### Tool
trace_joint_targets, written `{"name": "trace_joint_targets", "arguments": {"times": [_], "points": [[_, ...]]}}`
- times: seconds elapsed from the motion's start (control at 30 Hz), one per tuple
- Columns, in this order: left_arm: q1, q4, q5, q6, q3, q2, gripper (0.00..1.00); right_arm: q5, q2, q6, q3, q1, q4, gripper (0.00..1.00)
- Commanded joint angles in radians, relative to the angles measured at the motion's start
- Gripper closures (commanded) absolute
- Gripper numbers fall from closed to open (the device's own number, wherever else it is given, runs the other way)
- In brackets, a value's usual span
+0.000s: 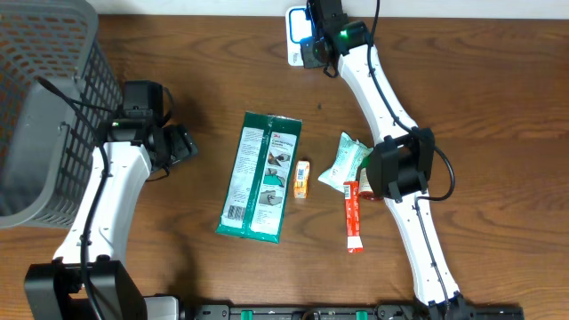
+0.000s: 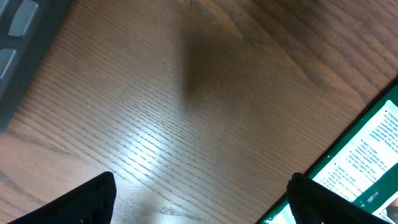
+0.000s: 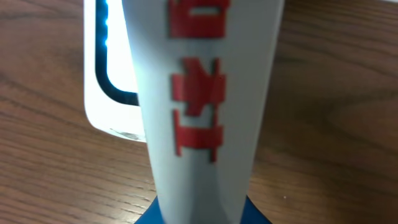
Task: Scan the item barcode
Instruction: 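Hold the Panadol box under the white scanner with the right gripper, then carry the Panadol box to the right edge and release it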
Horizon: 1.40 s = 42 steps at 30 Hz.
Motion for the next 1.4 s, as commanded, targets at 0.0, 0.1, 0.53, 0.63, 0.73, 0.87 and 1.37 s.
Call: {"name": "trace_joint_targets", "arguments": {"times": [0.0, 0.1, 0.53, 0.63, 0.73, 0.87, 1.37], "points": [[0.003, 0.0, -0.016, 0.005, 0.005, -0.003, 0.11, -0.034, 0.031, 0.019, 0.018, 0.005, -0.014, 0.92], [0.003, 0.0, -0.016, 0.005, 0.005, -0.003, 0.11, -0.035, 0.031, 0.049, 0.018, 0.004, -0.049, 0.92], [0.003, 0.0, -0.016, 0.005, 0.005, -0.003, 0.11, -0.12, 0.03, 0.148, 0.02, -0.021, -0.116, 0.94], [0.003, 0.0, -0.016, 0.005, 0.005, -0.003, 0.11, -0.137, 0.03, 0.144, 0.027, -0.025, -0.113, 0.94], [0.003, 0.0, -0.016, 0.005, 0.005, -0.003, 0.11, -0.136, 0.025, 0.117, 0.043, -0.025, -0.113, 0.96], [0.003, 0.0, -0.016, 0.005, 0.005, -0.003, 0.11, -0.14, -0.012, 0.09, 0.084, -0.029, -0.129, 0.95], [0.003, 0.0, -0.016, 0.005, 0.005, -0.003, 0.11, -0.063, -0.491, -0.066, 0.125, -0.183, -0.653, 0.93]]}}
